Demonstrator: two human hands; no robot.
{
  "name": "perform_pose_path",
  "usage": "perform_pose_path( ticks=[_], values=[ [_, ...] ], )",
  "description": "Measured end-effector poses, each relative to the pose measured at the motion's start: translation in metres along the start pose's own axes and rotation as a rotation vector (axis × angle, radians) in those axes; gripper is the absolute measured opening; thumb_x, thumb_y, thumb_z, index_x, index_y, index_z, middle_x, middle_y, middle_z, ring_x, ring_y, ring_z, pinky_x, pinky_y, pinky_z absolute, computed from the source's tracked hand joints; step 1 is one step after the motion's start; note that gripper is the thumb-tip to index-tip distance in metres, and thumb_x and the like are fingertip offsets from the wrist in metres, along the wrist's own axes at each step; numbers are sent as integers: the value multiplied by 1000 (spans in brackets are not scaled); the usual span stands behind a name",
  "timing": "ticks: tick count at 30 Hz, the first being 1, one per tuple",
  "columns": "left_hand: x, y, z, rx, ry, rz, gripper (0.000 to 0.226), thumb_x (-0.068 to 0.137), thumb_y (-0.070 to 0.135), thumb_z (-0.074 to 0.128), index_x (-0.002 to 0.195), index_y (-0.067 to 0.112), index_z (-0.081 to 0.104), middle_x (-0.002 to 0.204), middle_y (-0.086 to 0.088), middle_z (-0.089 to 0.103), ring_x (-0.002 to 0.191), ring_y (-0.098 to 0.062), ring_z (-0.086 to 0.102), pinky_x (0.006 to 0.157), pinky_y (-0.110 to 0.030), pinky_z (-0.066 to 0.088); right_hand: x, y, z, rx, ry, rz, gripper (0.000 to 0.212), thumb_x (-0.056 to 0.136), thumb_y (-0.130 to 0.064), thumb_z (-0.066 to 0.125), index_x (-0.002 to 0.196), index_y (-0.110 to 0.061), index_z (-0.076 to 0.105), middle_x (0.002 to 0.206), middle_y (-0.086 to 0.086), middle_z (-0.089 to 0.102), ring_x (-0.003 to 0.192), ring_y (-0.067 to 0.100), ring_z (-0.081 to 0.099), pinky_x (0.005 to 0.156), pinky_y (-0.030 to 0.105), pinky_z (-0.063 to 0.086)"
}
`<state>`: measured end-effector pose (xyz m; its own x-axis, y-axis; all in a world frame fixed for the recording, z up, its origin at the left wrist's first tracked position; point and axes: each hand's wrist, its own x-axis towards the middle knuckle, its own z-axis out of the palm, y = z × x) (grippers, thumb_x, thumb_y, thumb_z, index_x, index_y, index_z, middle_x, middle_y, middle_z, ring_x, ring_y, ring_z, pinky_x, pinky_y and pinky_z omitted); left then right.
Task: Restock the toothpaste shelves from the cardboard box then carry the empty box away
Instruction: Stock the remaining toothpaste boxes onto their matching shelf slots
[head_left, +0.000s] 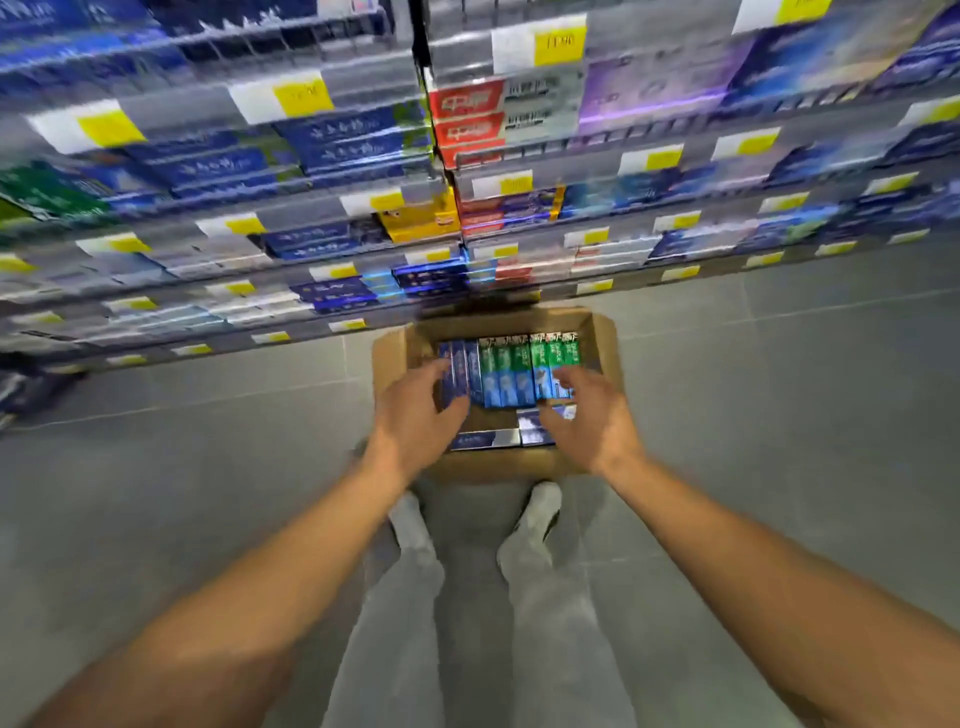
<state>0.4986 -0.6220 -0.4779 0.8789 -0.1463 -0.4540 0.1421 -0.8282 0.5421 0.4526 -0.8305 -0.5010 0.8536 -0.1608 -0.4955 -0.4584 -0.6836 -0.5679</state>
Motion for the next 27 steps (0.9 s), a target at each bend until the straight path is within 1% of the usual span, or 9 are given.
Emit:
perform_pose_path(
  ticks=[3, 7, 14, 17, 20, 21, 23, 25, 27],
  values=[
    [15, -20, 33, -48, -10, -82, 51, 88, 25, 67, 136, 11, 55, 129, -10, 62, 115, -25, 60, 98, -31, 46, 26, 18, 16, -19, -23, -3, 52, 86, -25, 66, 135, -12, 52, 130, 8, 57, 119, 24, 54, 99, 30, 41],
    [50, -59, 75, -81, -7, -177, 50, 88, 26, 66, 135, 14, 55, 123, -10, 65, 110, -25, 62, 90, -30, 47, 66, 41, 57, -27, -70, 4, 54, 84, -25, 64, 136, -16, 51, 131, 6, 57, 117, 23, 57, 94, 32, 44],
    [130, -147, 157, -254, -43, -337, 55, 88, 35, 65, 139, 23, 48, 126, 2, 60, 108, -15, 59, 98, -37, 50, 155, 94, 157, -54, -179, 46, 56, 87, -28, 62, 140, -19, 46, 135, 2, 54, 124, 21, 51, 97, 30, 41],
    [169, -182, 190, -257, -26, -344, 50, 89, 32, 65, 136, 20, 50, 121, 1, 61, 106, -17, 60, 96, -35, 50, 196, 118, 202, -45, -208, 59, 57, 87, -27, 62, 140, -20, 45, 136, 1, 52, 124, 20, 50, 97, 31, 41],
    [205, -219, 228, -250, -33, -320, 46, 91, 33, 61, 135, 22, 51, 121, 4, 61, 107, -13, 59, 84, -25, 49, 232, 143, 251, -15, -164, 51, 53, 82, -20, 66, 133, -15, 53, 127, 6, 58, 119, 24, 54, 96, 30, 41],
    [218, -233, 242, -241, -36, -298, 46, 92, 33, 62, 135, 21, 51, 122, 5, 61, 107, -12, 60, 84, -24, 50, 245, 152, 268, -24, -143, 15, 51, 80, -16, 68, 129, -11, 57, 123, 10, 61, 115, 27, 57, 95, 31, 42],
    [246, -260, 271, -234, -68, -283, 49, 91, 33, 63, 136, 20, 50, 125, 4, 60, 111, -13, 59, 92, -32, 51, 270, 173, 302, -36, -140, -32, 50, 78, -12, 71, 126, -6, 60, 120, 13, 64, 112, 31, 59, 95, 33, 44],
    [274, -284, 299, -258, -124, -307, 49, 90, 33, 63, 135, 23, 48, 127, 5, 58, 114, -13, 57, 96, -35, 49, 295, 190, 329, -41, -153, -52, 50, 80, -13, 72, 128, -6, 59, 122, 12, 63, 112, 28, 59, 92, 28, 44],
    [299, -308, 324, -274, -129, -324, 44, 89, 34, 64, 130, 25, 51, 125, 7, 57, 115, -11, 54, 93, -31, 45, 319, 206, 354, -45, -150, -77, 50, 82, -13, 71, 129, -5, 58, 121, 12, 62, 108, 27, 60, 83, 20, 39]
  ],
)
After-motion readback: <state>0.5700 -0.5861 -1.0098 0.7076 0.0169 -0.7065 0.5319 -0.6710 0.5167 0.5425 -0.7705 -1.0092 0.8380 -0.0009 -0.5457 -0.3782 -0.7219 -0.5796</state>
